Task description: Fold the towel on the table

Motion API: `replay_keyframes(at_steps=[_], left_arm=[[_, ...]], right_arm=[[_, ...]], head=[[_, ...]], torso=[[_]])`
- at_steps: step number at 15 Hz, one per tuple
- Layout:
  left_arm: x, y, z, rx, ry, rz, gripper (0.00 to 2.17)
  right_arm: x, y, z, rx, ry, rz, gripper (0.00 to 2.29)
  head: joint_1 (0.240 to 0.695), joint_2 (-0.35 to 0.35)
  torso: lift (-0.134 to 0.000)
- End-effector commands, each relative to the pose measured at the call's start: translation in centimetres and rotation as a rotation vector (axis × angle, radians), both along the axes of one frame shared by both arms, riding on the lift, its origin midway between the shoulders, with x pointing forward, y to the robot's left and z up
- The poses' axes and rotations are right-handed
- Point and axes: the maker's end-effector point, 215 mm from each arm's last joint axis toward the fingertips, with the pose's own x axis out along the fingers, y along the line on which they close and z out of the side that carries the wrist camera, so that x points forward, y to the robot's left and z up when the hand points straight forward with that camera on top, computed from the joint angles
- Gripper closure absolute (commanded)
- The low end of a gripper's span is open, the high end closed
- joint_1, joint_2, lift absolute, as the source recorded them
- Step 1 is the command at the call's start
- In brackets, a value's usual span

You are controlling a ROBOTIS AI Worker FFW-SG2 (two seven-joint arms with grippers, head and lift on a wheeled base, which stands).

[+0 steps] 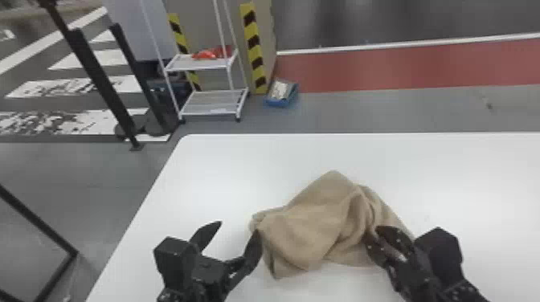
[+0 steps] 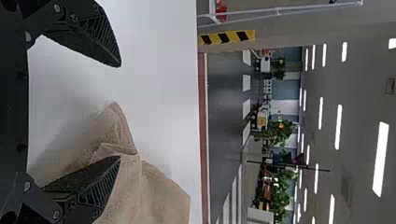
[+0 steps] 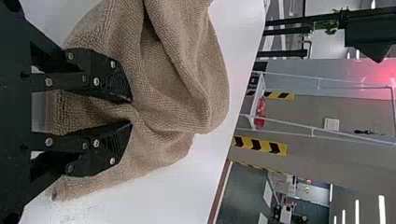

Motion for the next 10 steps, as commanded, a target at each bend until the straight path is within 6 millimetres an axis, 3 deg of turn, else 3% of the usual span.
replay_keyframes(at_steps=[1, 3, 4, 10], left_arm=[[0.1, 0.0, -0.3, 0.004, 0.014, 0.002, 0.21], [-0.6, -0.9, -3.0, -0.021, 0.118, -0.024, 0.21], [-0.6, -1.3, -3.4, -0.026, 0.133, -0.030, 0.21], [-0.1, -4.5, -3.0, -0.066, 0.138, -0.094, 0.21]], right_arm=[[-0.2, 0.1, 0.6, 0.013, -0.006, -0.004, 2.02], [-0.3, -0.2, 1.9, 0.026, -0.027, -0.013, 2.02], [-0.3, -0.4, 2.6, 0.028, -0.037, -0.017, 2.02], [-1.0, -0.7, 2.2, 0.023, -0.029, -0.021, 2.02]], head=[[0.695, 0.232], [0.695, 0.233], [0.695, 0.229], [0.695, 0.187]], torso=[[-0.124], [-0.124], [-0.124], [-0.124]])
